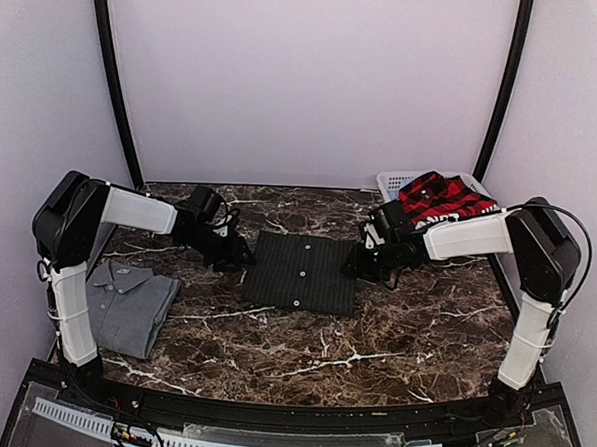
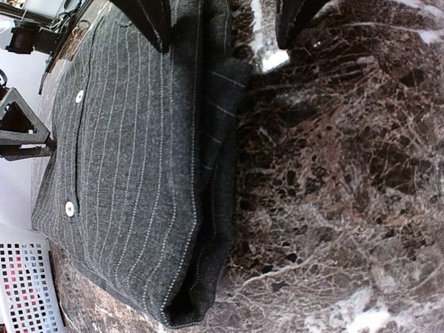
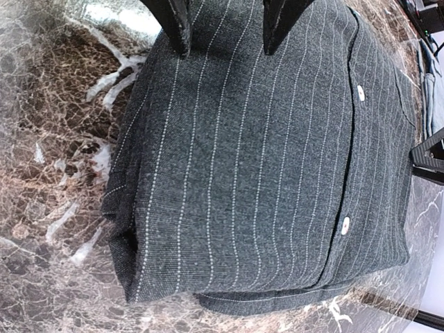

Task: Fold and stack the long sleeve shirts
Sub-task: Move the square-folded shirt to the center of the board.

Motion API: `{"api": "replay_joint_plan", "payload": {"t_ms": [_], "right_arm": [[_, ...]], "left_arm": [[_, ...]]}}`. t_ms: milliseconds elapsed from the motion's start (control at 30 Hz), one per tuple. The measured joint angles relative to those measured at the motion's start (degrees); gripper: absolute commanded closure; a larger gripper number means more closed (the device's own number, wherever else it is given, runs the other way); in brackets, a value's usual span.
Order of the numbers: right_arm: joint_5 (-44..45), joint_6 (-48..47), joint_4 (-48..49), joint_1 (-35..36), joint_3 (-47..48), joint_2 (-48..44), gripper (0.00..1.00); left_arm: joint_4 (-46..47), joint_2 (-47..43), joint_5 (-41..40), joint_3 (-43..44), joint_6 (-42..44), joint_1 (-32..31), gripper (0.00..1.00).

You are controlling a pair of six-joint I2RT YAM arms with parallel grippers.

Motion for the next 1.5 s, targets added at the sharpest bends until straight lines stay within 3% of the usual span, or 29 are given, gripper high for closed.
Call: {"api": "replay_joint_plan", "payload": {"t_ms": [400, 800, 1133, 1500], "right_arm": [[0.0, -0.6, 0.0, 0.0, 0.0, 0.0, 0.68], [0.6, -2.0, 0.0, 0.0, 0.0, 0.0, 0.67], [1.6, -2.6, 0.0, 0.0, 0.0, 0.0, 0.67], [1.8, -2.1, -1.0, 4.3, 1.7, -1.1, 0.71]], "left_arm": [[-0.3, 1.5, -0.9, 1.0, -0.2, -2.5, 0.63], [0.1, 3.2, -1.1, 1.9, -3.4, -4.0, 1.0], [0.0, 2.6, 0.7, 1.6, -6.3, -5.0, 1.0], [-8.4, -8.0, 1.5, -1.7, -1.1, -1.0, 1.0]]}}
